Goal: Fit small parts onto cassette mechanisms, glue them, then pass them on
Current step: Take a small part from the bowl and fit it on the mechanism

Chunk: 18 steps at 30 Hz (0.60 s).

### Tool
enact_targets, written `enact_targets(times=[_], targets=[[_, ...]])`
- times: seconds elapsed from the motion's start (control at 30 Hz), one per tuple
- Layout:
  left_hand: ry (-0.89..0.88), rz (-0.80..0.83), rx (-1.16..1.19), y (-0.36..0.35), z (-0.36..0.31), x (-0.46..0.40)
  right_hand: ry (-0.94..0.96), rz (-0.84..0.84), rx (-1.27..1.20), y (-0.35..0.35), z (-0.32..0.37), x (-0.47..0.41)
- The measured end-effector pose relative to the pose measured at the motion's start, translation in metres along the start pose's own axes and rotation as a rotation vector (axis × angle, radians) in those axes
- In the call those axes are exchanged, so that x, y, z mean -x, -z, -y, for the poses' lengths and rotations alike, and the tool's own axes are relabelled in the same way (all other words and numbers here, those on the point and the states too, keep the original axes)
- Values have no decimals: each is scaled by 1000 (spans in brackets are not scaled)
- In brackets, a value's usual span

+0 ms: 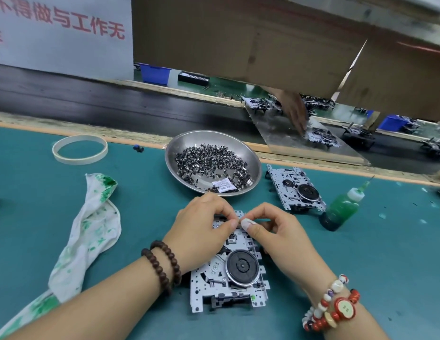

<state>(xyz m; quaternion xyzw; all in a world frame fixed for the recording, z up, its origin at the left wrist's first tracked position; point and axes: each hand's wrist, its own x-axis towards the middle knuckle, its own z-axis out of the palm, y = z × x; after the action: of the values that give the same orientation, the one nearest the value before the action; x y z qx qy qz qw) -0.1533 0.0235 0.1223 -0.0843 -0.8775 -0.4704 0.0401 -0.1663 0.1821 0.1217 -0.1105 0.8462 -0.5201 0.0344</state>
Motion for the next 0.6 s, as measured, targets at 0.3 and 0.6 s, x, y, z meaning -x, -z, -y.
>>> enact_targets(times=[0.3,0.6], targets=[[-9,10,1,0,0,1,-22,7,-88,1,5,0],[-10,4,-10,0,-1,1,-71,-21,-119,-1,6,1]])
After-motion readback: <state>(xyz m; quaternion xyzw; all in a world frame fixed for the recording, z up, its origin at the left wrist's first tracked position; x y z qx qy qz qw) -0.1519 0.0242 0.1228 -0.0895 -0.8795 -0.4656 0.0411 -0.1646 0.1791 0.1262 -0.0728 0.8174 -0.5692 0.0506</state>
